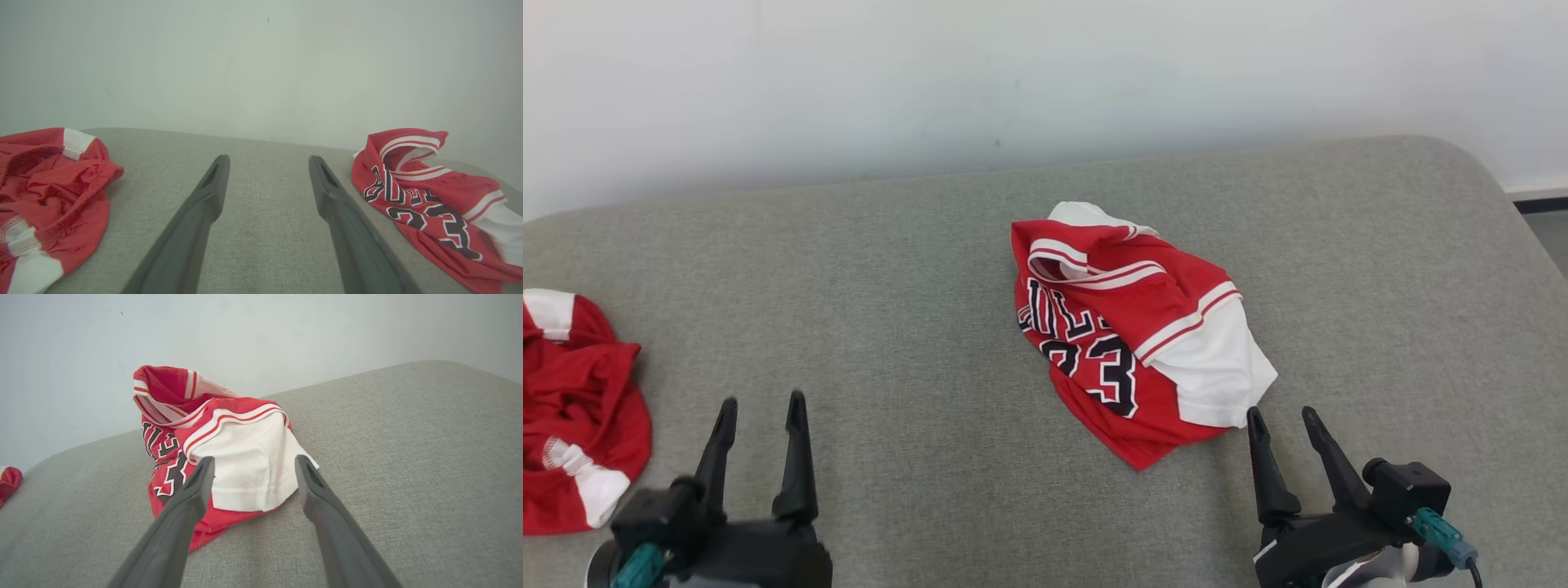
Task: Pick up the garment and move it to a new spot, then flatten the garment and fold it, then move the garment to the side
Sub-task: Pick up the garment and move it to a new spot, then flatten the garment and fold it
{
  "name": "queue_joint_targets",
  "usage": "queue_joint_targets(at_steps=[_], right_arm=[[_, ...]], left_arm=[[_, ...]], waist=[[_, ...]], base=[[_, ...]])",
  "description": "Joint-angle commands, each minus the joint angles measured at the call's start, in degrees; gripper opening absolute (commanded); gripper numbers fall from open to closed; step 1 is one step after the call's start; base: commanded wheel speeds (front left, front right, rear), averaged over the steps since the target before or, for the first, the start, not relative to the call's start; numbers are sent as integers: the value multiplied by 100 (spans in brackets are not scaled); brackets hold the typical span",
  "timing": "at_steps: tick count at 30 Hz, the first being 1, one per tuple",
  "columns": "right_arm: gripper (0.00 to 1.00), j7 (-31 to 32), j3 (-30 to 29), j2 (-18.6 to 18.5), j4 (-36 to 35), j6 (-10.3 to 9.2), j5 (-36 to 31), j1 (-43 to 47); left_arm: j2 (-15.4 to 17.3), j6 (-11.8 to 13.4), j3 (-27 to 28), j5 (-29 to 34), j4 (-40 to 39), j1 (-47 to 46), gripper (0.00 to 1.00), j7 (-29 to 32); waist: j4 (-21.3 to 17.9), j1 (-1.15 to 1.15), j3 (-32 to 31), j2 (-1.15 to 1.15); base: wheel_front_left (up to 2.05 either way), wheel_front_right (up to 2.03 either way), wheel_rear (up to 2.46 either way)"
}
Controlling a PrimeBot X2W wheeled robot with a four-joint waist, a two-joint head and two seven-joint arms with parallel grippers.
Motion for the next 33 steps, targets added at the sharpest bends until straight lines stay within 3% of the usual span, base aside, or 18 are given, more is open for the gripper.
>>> queue_joint_targets(at_steps=[1,15,33], right_arm=[[100,-3,-31,-6,-13,-14,-51,34],[100,178,-318,-6,-420,-14,-537,232],[100,345,-381,-5,-649,-14,-519,350]], left_arm=[[-9,-28,50,87,-60,150,100,-4],[-266,-102,518,473,-331,1058,100,-5],[-326,-236,498,555,-200,791,100,-5]], waist=[[104,1,-78,0],[195,1,-187,0],[166,1,-162,0]], base=[[0,0,0],[0,0,0],[0,0,0]])
